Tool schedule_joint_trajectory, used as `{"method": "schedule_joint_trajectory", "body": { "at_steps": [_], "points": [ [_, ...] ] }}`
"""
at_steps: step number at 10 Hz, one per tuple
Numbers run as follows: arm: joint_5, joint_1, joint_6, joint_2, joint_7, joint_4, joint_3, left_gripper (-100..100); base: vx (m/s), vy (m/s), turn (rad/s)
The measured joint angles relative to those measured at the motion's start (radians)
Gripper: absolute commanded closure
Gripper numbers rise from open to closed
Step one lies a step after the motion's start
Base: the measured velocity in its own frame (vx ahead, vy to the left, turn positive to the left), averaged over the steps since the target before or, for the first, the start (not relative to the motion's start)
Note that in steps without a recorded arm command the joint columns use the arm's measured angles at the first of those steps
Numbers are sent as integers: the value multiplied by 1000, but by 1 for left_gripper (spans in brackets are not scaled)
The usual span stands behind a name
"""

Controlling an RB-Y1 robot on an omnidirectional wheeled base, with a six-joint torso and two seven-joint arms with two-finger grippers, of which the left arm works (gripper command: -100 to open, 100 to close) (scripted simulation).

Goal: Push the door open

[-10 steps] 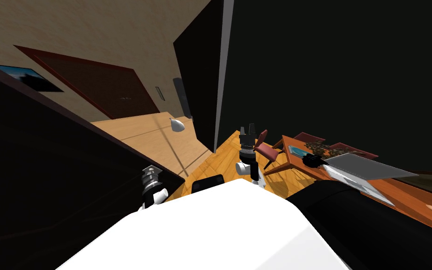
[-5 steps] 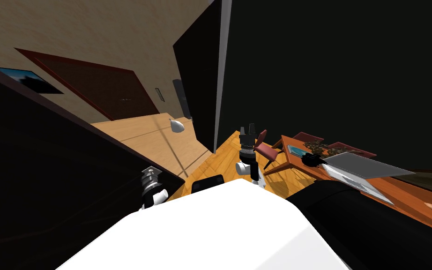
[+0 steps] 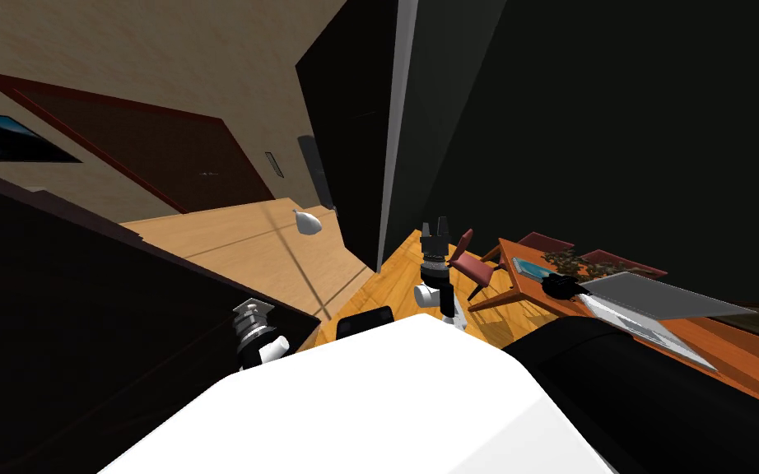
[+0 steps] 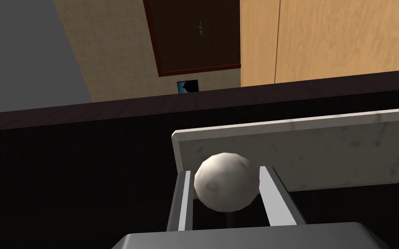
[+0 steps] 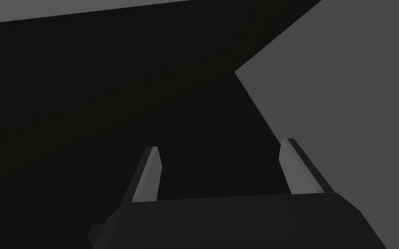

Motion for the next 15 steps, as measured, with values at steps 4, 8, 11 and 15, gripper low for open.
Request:
{"method": "schedule_joint_trajectory", "body": {
  "at_steps": [4,8,11,15],
  "points": [
    [50,37,23,-7,-16,-49,18,100,152,71,-54],
    [107,47,17,0,-49,-53,49,100,120,72,-33],
    [160,79,37,-15,-75,-96,74,100,140,87,-35],
    [231,77,20,3,-113,-67,117,100,149,90,-33]
  ]
}}
